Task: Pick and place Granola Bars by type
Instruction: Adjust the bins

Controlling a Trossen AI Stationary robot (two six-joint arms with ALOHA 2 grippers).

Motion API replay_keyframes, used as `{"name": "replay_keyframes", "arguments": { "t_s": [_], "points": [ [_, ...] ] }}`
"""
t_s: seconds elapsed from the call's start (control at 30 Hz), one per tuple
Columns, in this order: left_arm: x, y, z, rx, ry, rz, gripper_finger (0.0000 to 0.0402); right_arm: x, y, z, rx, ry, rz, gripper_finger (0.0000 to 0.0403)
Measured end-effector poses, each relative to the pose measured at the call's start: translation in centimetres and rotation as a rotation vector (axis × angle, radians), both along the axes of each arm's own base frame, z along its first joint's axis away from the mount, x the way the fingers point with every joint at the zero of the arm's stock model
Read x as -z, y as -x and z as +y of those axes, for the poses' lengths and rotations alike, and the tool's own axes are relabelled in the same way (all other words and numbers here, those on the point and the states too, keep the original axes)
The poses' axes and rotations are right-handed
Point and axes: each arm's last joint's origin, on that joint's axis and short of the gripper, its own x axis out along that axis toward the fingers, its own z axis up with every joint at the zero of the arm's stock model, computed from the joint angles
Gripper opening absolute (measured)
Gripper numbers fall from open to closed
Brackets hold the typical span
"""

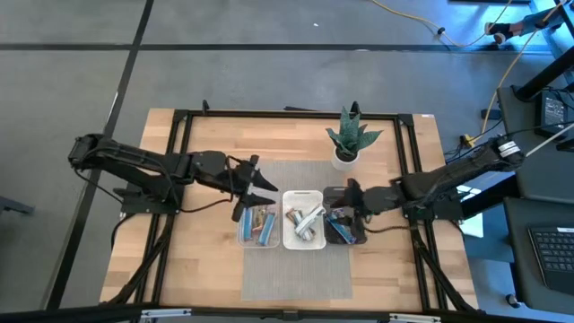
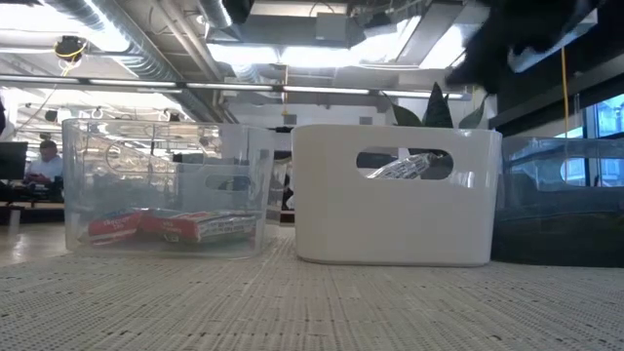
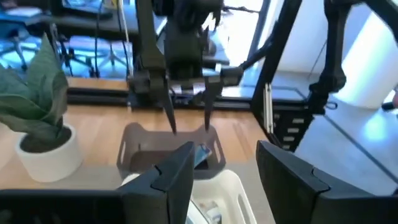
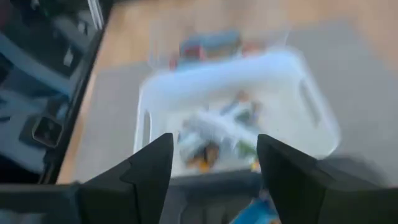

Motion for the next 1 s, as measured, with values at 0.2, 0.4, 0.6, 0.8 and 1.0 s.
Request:
{"name": "replay_keyframes", "arguments": {
  "t_s": [0.2,0.4,0.6,0.8,1.0],
  "points": [
    [1.4,0.7,1.3,-0.043,0.012,-0.015,0.0164,2.9,-2.7,-1.5,-0.041,-0.159,0.149,0.0236],
    [1.6,0.6,2.2,-0.064,0.015,-0.003,0.0165,4.0,-4.6,-2.5,-0.067,-0.226,0.222,0.0236],
    [1.6,0.6,2.9,-0.041,0.027,0.001,0.0162,5.4,-5.8,-3.6,-0.068,-0.274,0.281,0.0236],
    [1.7,0.6,3.1,-0.048,0.033,0.009,0.0166,5.7,-6.4,-4.3,-0.046,-0.256,0.246,0.0236],
    [1.7,0.6,3.1,-0.049,0.032,0.01,0.0163,5.5,-6.7,-4.9,0.003,-0.217,0.196,0.0236]
  ]
}}
